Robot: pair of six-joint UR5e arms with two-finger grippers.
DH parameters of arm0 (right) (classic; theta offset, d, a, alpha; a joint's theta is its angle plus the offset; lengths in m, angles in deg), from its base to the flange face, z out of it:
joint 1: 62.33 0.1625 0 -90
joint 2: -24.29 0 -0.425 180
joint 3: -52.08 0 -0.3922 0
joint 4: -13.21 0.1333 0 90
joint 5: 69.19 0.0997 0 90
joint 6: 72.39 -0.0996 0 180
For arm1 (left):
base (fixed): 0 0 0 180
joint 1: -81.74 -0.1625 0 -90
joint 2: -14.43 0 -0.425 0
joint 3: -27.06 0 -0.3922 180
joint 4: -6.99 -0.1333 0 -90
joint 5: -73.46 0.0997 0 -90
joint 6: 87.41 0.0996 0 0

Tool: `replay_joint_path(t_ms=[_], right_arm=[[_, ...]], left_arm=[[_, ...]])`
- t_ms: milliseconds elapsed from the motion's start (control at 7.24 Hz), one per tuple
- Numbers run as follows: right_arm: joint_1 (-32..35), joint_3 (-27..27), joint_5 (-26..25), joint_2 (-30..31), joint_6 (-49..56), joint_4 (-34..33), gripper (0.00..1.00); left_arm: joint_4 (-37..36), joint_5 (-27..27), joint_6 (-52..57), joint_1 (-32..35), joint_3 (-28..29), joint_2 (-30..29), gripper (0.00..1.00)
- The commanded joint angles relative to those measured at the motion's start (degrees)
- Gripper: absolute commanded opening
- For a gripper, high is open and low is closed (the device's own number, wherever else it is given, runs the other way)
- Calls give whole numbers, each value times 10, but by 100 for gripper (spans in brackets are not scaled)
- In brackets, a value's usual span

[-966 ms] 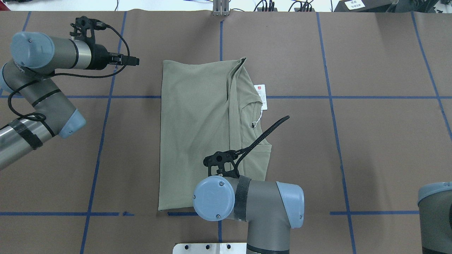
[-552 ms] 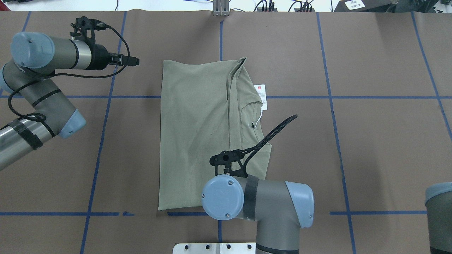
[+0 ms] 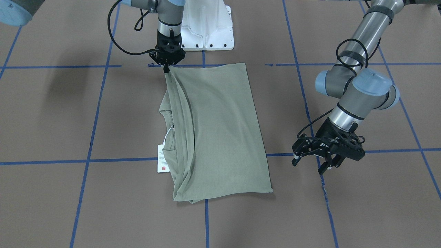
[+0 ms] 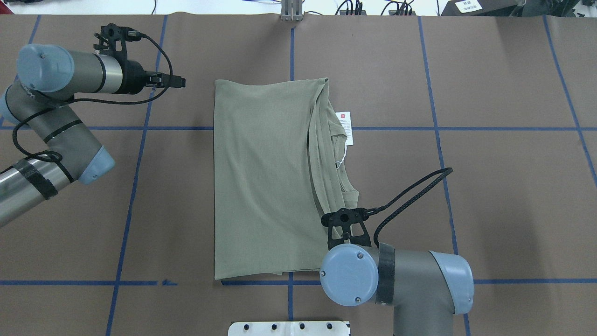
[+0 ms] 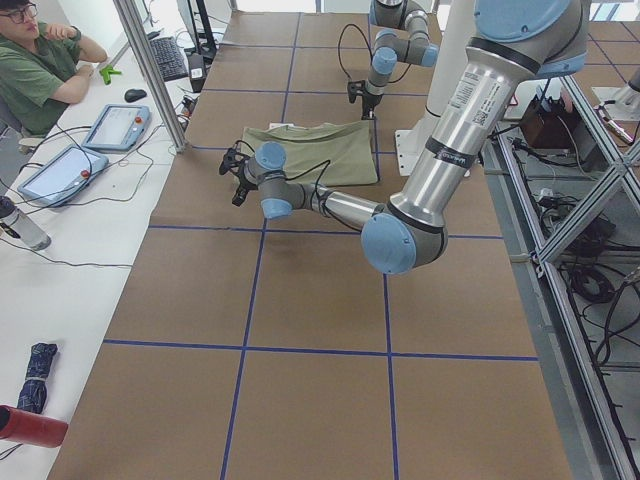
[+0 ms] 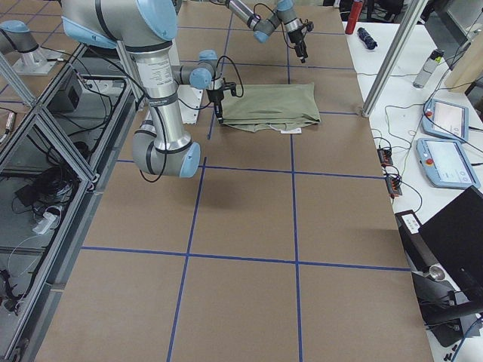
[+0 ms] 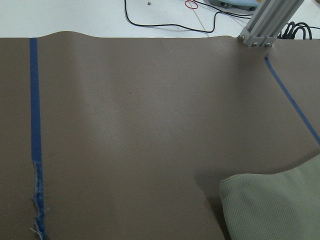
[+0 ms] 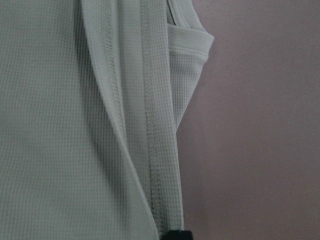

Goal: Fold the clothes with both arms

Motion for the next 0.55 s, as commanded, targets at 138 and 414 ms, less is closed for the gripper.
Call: replay_joint_path(t_ms=[138,414], right_arm=[[2,-1,-3,-3,-36,6,100],[51,-4,1,-8,17,83,100]], left_arm=[[0,0,-2,0,0,0,100],[0,0,-2,0,-2,0,100]])
